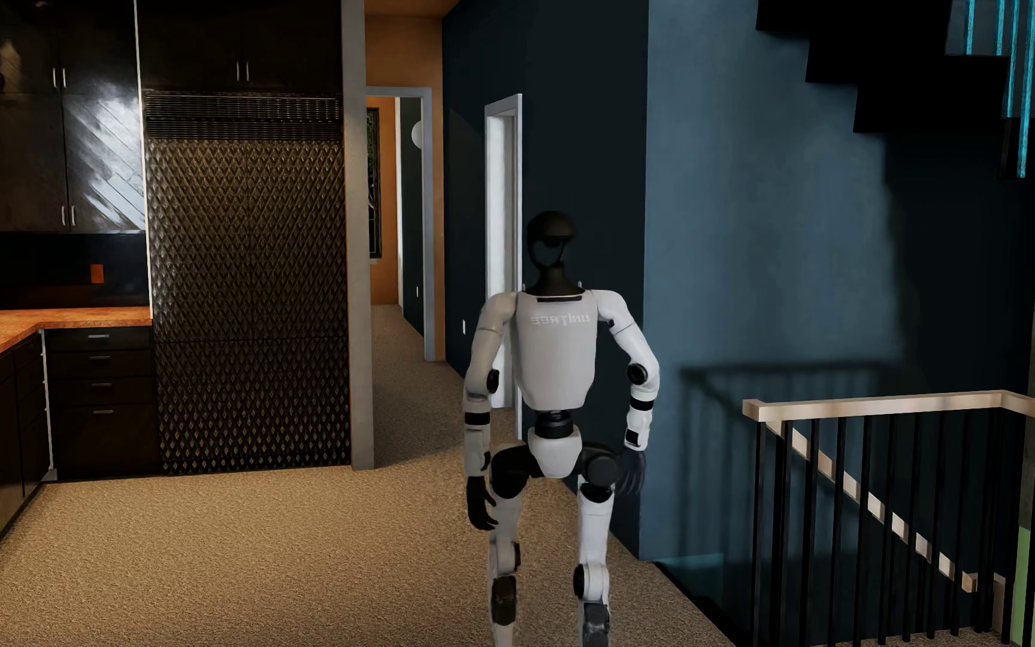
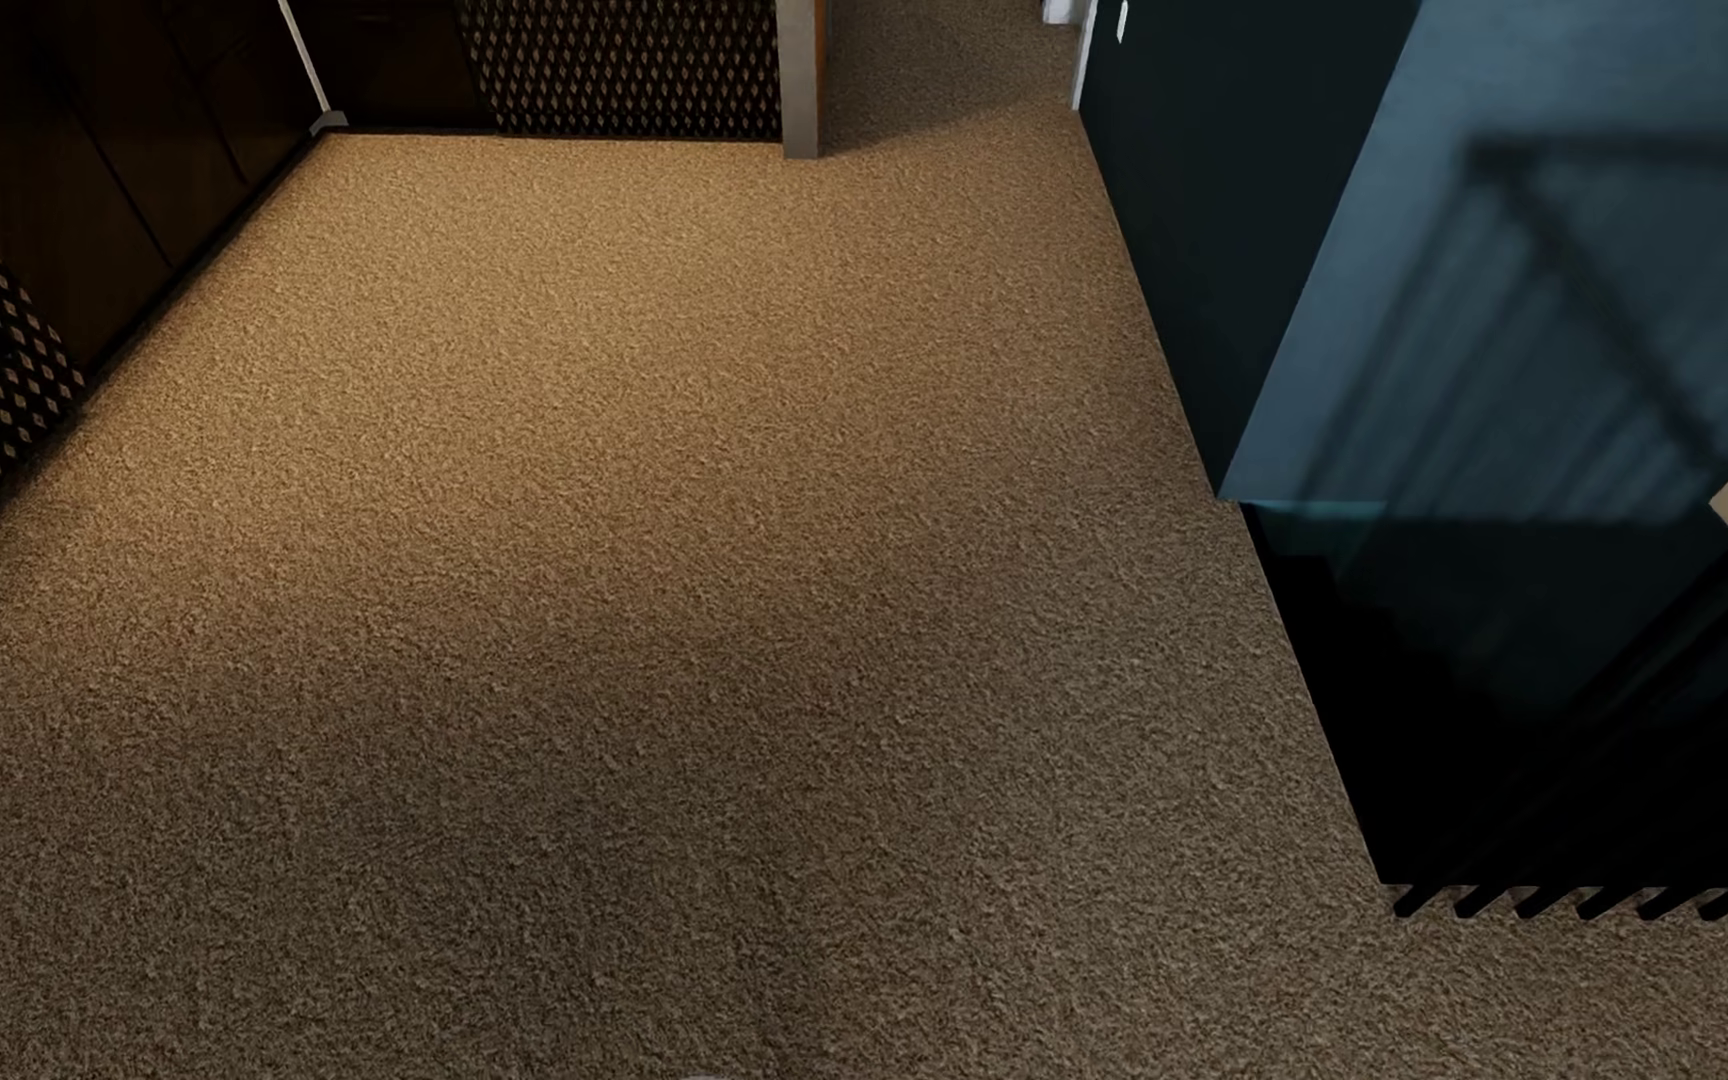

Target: Approach the door

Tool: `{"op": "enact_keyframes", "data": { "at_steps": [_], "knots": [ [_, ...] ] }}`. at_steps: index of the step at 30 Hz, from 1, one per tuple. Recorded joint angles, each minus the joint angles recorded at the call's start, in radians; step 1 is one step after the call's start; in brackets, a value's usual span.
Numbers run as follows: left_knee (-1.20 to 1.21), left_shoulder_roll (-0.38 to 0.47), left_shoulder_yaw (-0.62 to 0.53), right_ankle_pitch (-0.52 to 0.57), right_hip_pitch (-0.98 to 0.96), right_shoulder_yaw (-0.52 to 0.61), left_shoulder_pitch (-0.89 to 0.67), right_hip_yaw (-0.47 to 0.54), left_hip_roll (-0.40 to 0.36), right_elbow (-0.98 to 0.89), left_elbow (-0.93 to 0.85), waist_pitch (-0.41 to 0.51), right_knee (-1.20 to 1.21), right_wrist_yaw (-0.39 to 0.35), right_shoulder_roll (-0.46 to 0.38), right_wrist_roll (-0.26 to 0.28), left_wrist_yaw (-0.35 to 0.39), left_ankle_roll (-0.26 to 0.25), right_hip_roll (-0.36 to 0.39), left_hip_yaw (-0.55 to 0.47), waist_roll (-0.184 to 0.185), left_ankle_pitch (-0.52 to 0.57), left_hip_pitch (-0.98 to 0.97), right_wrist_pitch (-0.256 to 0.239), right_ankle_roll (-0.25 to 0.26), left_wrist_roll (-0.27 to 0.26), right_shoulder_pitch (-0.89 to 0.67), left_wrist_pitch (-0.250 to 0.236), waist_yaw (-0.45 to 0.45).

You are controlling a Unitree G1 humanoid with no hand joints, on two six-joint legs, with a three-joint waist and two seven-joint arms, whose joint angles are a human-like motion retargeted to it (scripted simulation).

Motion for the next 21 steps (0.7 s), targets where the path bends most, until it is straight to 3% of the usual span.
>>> {"op": "enact_keyframes", "data": {
  "at_steps": [3, 5, 6, 8, 9, 10, 12, 13, 15, 17, 18, 19, 20, 21],
  "knots": [
    [-0.421, 0.0, -0.04, -0.043, 0.126, 0.034, -0.012, 0.0, -0.023, 0.021, -0.001, 0.008, 0.01, 0.0, 0.003, 0.0, 0.0, 0.0, 0.002, 0.0, 0.0, 0.129, 0.011, 0.0, 0.0, 0.0, 0.002, 0.0, -0.006],
    [-0.348, 0.014, -0.006, -0.025, 0.215, 0.066, -0.014, 0.0, -0.022, 0.032, -0.011, 0.009, 0.007, 0.0, 0.016, 0.0, 0.0, 0.0, -0.011, 0.0, -0.011, 0.123, -0.028, 0.0, 0.0, 0.0, 0.039, 0.0, -0.009],
    [-0.296, 0.022, 0.013, 0.033, 0.247, 0.086, -0.018, 0.0, -0.024, 0.042, -0.005, -0.004, -0.01, 0.0, 0.027, 0.0, 0.0, 0.0, -0.031, 0.0, -0.022, 0.155, -0.027, 0.0, 0.0, 0.0, 0.068, 0.0, 0.013],
    [-0.221, 0.052, 0.037, 0.328, 0.192, 0.115, -0.04, 0.0, -0.036, 0.063, 0.022, -0.028, 0.081, 0.0, 0.072, 0.0, 0.0, 0.0, -0.082, 0.0, -0.065, 0.108, 0.016, 0.0, 0.0, 0.0, 0.124, 0.0, 0.044],
    [-0.222, 0.062, 0.058, 0.468, 0.064, 0.14, -0.063, 0.0, -0.045, 0.037, 0.032, -0.042, 0.259, 0.0, 0.075, 0.0, 0.0, 0.0, -0.103, 0.0, -0.084, 0.051, 0.06, 0.0, 0.0, 0.0, 0.144, 0.0, 0.053],
    [-0.237, 0.069, 0.078, 0.523, -0.094, 0.158, -0.092, 0.0, -0.055, 0.0, 0.035, -0.064, 0.47, 0.0, 0.069, 0.0, 0.0, 0.0, -0.095, 0.0, -0.094, 0.008, 0.084, 0.0, 0.0, 0.0, 0.15, 0.0, 0.029],
    [-0.297, 0.081, 0.148, 0.45, -0.336, 0.164, -0.137, 0.0, -0.071, -0.026, 0.004, -0.082, 0.747, 0.0, 0.063, 0.0, 0.0, 0.0, -0.063, 0.0, -0.08, -0.025, 0.172, 0.0, 0.0, 0.0, 0.159, 0.0, -0.076],
    [-0.334, 0.084, 0.209, 0.44, -0.431, 0.163, -0.152, 0.0, -0.073, -0.011, -0.039, -0.086, 0.767, 0.0, 0.064, 0.0, 0.0, 0.0, -0.037, 0.0, -0.06, -0.031, 0.226, 0.0, 0.0, 0.0, 0.162, 0.0, -0.119],
    [-0.393, 0.092, 0.347, 0.514, -0.546, 0.18, -0.163, 0.0, -0.077, 0.018, -0.162, -0.075, 0.559, 0.0, 0.061, 0.0, 0.0, 0.0, 0.001, 0.0, -0.026, -0.042, 0.362, 0.0, 0.0, 0.0, 0.168, 0.0, -0.163],
    [-0.404, 0.101, 0.438, 0.579, -0.545, 0.187, -0.168, 0.0, -0.101, 0.033, -0.263, -0.041, 0.186, 0.0, 0.056, 0.0, 0.0, 0.0, 0.009, 0.0, -0.021, -0.081, 0.467, 0.0, 0.0, 0.0, 0.164, 0.0, -0.196],
    [-0.413, 0.102, 0.455, 0.456, -0.535, 0.18, -0.17, 0.0, -0.122, 0.037, -0.289, -0.036, 0.029, 0.0, 0.054, 0.0, 0.0, 0.0, 0.002, 0.0, -0.024, -0.1, 0.514, 0.0, 0.0, 0.0, 0.164, 0.0, -0.201],
    [-0.416, 0.099, 0.453, 0.261, -0.537, 0.171, -0.167, 0.0, -0.134, 0.039, -0.3, -0.035, -0.012, 0.0, 0.049, 0.0, 0.0, 0.0, -0.007, 0.0, -0.021, -0.115, 0.559, 0.0, 0.0, 0.0, 0.165, 0.0, -0.204],
    [-0.408, 0.089, 0.442, 0.252, -0.581, 0.166, -0.16, 0.0, -0.138, 0.044, -0.294, -0.038, -0.01, 0.0, 0.043, 0.0, 0.0, 0.0, -0.011, 0.0, -0.012, -0.122, 0.59, 0.0, 0.0, 0.0, 0.156, 0.0, -0.196],
    [-0.395, 0.076, 0.418, 0.353, -0.607, 0.173, -0.146, 0.0, -0.127, 0.059, -0.272, -0.042, 0.009, 0.0, 0.04, 0.0, 0.0, 0.0, -0.003, 0.0, 0.002, -0.11, 0.617, 0.0, 0.0, 0.0, 0.136, 0.0, -0.201]
  ]
}}
